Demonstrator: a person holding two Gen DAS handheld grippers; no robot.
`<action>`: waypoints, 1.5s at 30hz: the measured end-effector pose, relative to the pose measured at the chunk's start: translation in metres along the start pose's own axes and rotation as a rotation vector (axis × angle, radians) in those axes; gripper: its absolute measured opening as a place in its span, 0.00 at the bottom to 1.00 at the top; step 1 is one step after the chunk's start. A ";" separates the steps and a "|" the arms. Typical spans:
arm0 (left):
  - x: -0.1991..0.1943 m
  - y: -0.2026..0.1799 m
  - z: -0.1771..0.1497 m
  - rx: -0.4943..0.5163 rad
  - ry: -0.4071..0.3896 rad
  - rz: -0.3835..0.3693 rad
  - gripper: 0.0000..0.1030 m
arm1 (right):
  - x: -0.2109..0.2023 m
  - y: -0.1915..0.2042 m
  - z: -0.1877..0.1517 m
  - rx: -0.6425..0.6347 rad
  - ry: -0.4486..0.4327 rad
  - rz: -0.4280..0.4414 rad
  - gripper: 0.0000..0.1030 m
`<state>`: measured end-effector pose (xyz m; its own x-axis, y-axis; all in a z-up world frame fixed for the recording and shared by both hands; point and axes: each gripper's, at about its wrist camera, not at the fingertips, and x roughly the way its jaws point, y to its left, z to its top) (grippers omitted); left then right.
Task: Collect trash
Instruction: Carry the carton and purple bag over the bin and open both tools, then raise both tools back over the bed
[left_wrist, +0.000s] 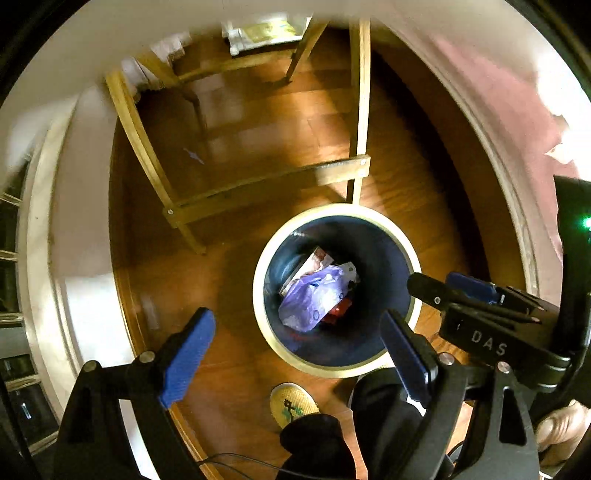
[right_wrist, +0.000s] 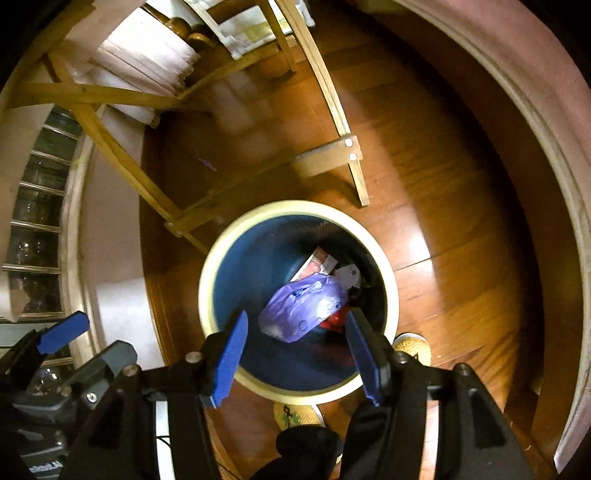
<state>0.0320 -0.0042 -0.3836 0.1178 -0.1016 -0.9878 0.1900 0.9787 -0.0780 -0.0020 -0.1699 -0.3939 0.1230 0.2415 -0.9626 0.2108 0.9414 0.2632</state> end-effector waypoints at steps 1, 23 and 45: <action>-0.009 0.000 0.000 0.002 -0.010 0.001 0.87 | -0.010 0.004 0.000 -0.009 -0.006 0.004 0.54; -0.303 0.007 0.025 0.071 -0.312 -0.019 0.87 | -0.282 0.092 0.013 -0.085 -0.234 0.074 0.58; -0.438 0.025 0.106 0.133 -0.596 -0.020 0.87 | -0.416 0.165 0.097 -0.273 -0.547 -0.013 0.64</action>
<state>0.0883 0.0456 0.0614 0.6306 -0.2396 -0.7382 0.3131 0.9488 -0.0405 0.0761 -0.1378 0.0568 0.6175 0.1420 -0.7736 -0.0313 0.9872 0.1562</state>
